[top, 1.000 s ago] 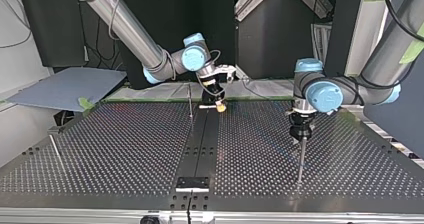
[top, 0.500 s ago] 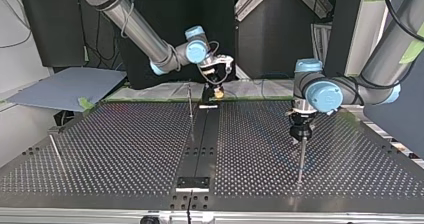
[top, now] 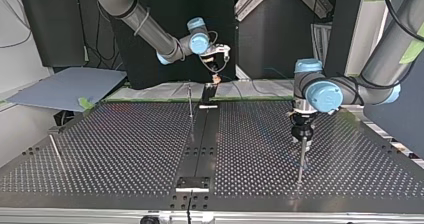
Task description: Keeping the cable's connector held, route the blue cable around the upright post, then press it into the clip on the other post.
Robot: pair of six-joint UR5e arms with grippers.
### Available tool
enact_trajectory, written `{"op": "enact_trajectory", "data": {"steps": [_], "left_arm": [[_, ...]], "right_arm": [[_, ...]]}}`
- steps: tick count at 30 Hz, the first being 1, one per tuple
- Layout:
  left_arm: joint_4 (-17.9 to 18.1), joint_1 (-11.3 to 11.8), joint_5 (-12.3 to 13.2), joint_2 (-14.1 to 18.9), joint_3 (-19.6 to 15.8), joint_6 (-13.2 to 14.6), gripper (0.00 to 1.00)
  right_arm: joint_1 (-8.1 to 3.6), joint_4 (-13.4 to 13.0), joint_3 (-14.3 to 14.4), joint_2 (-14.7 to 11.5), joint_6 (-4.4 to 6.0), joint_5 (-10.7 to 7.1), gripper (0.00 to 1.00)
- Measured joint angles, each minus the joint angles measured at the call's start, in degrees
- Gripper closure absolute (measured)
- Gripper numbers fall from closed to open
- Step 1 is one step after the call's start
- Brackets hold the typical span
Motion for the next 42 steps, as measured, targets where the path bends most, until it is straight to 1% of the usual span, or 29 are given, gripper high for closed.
{"op": "enact_trajectory", "data": {"steps": [1, 4, 8, 13, 16, 18, 22, 26, 29, 36, 42], "left_arm": [[0.0, 0.0, 0.0, 0.0, 0.0, 0.0, 0.00], [0.0, 0.0, 0.0, 0.0, 0.0, 0.0, 0.00], [0.0, 0.0, -0.1, 0.0, 0.0, 0.0, 0.00], [0.0, 0.0, -0.1, 0.0, 0.0, 0.0, 0.00], [0.0, 0.0, -0.1, 0.0, 0.0, 0.0, 0.00], [0.0, 0.0, -0.1, 0.0, 0.0, 0.0, 0.00], [0.1, 0.0, -0.1, 0.0, 0.0, 0.0, 0.00], [0.1, 0.0, -0.1, 0.0, 0.0, 0.0, 0.00], [0.1, 0.0, -0.1, 0.0, 0.0, 0.0, 0.00], [0.1, 0.0, -0.1, 0.0, 0.0, 0.0, 0.00], [0.1, 0.0, -0.1, 0.0, 0.0, 0.0, 0.00]], "right_arm": [[-0.07, -0.2, 0.2, 0.3, 0.03, 0.15, 1.00], [-0.42, -1.5, 0.9, 1.6, 0.17, 1.30, 1.00], [-0.67, -3.8, 1.3, 4.0, 0.30, 2.96, 1.00], [-0.87, -5.6, 1.6, 6.7, 0.38, 3.98, 1.00], [-1.07, -7.0, 2.2, 8.5, 0.64, 4.41, 1.00], [-1.35, -8.1, 2.9, 9.5, 1.04, 4.58, 1.00], [-2.12, -10.0, 4.2, 10.3, 1.68, 4.82, 1.00], [-3.26, -12.1, 5.8, 10.6, 2.55, 5.33, 1.00], [-4.08, -13.1, 6.6, 10.8, 3.04, 5.47, 1.00], [-5.54, -14.1, 7.4, 12.2, 3.12, 6.01, 1.00], [-6.58, -16.0, 9.4, 12.3, 3.01, 6.81, 1.00]]}}
